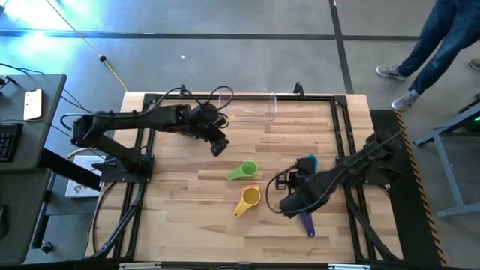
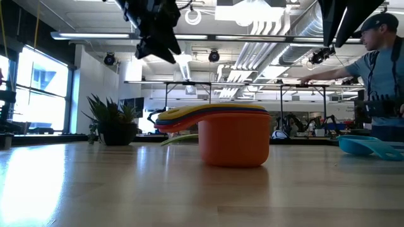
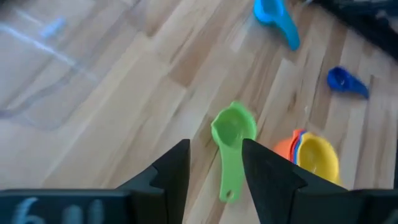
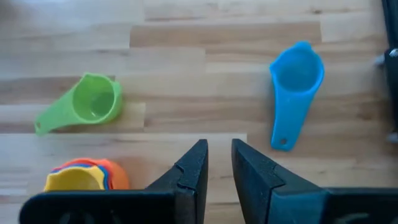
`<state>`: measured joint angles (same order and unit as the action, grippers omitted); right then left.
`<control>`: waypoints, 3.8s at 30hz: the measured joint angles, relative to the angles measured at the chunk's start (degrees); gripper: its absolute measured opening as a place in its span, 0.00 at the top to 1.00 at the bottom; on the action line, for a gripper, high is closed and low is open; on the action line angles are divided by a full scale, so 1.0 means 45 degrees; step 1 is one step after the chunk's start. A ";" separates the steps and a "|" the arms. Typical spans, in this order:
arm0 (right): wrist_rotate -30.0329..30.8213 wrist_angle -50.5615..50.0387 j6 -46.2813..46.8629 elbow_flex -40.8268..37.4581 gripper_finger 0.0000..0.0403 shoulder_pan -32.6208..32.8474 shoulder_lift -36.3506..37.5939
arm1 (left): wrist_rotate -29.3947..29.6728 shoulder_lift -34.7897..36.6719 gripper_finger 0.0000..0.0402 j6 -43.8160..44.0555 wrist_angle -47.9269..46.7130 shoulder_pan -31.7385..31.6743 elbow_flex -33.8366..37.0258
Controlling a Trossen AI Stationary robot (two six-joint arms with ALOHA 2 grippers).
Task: Nest measuring cups in basket
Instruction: Stack the green measuring cup into the yellow measuring cup
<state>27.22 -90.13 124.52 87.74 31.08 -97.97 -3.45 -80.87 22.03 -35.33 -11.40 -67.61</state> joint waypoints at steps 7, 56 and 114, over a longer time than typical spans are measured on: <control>0.0675 0.0022 -0.1089 -0.0758 0.85 -0.0489 0.1654 | -0.0241 -0.1435 0.67 0.0105 0.0398 0.0034 0.0013; 0.0813 0.0028 -0.4117 -0.0780 0.85 -0.2068 0.2482 | -0.1081 -0.6094 0.67 0.1083 0.4072 0.1064 0.0012; 0.0671 0.0044 -0.3735 -0.0776 0.85 -0.2719 0.2477 | -0.1146 -0.3026 0.96 0.3737 0.2973 0.3527 -0.0002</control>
<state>30.24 -89.94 107.71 84.25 18.85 -86.83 -8.60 -94.49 38.85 -21.95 4.47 -67.61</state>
